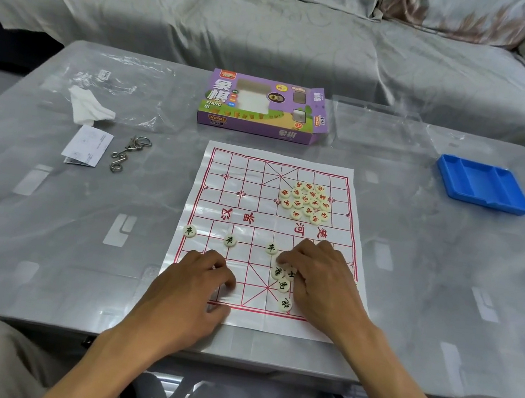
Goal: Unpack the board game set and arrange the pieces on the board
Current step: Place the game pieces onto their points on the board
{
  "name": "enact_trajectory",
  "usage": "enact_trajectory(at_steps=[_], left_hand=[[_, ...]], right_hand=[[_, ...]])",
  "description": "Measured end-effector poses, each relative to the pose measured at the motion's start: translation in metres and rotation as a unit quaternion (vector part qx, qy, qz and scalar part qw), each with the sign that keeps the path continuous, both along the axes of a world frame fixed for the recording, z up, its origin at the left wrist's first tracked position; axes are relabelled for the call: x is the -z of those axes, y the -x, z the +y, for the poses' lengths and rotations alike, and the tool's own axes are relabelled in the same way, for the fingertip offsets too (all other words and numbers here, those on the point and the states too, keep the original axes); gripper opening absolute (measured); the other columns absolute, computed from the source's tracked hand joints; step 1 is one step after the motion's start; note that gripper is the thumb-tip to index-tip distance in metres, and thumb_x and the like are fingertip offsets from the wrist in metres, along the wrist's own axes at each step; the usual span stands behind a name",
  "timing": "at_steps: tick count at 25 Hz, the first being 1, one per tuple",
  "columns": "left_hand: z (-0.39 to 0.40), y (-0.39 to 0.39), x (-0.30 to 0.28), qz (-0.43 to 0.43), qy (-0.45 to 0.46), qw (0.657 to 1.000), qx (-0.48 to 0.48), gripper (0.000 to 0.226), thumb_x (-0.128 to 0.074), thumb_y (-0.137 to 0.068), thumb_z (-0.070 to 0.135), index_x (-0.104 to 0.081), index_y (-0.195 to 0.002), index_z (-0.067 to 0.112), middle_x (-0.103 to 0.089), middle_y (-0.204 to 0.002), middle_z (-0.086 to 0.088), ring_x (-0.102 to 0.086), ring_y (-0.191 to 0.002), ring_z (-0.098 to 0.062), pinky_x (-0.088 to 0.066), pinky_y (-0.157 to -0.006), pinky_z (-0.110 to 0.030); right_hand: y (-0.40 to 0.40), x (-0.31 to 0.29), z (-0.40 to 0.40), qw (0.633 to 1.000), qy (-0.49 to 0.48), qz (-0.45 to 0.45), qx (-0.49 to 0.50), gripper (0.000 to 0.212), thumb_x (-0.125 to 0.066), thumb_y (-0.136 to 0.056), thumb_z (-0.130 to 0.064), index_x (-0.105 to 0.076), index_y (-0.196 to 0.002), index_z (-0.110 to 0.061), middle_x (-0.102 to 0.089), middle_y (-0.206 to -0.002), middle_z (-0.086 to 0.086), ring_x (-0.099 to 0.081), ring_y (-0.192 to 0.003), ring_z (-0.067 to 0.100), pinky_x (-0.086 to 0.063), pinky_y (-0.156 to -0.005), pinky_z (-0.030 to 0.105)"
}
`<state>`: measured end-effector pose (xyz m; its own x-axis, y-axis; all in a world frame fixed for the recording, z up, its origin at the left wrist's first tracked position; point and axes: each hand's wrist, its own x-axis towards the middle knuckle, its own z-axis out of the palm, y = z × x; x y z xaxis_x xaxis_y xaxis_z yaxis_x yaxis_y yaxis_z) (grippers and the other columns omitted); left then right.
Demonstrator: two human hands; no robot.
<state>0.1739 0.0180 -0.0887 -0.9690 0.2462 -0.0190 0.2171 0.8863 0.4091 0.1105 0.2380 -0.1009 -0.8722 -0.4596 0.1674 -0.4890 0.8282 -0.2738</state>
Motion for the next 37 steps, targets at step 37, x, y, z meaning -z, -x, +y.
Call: enact_trajectory(at_steps=[37], left_hand=[[0.000,0.000,0.000,0.004,-0.002,1.000,0.001,0.029,-0.058,-0.088,0.042,-0.057,-0.117,0.036,-0.045,-0.126,0.020,-0.038,-0.114,-0.004,-0.034,-0.083,-0.014]], right_hand=[[0.006,0.001,-0.010,0.987,0.043,-0.045,0.151,0.026,-0.062,-0.086,-0.038,-0.064,-0.109,-0.027,-0.062,-0.109,-0.011,-0.047,-0.097,0.010,-0.039,-0.086,0.026]])
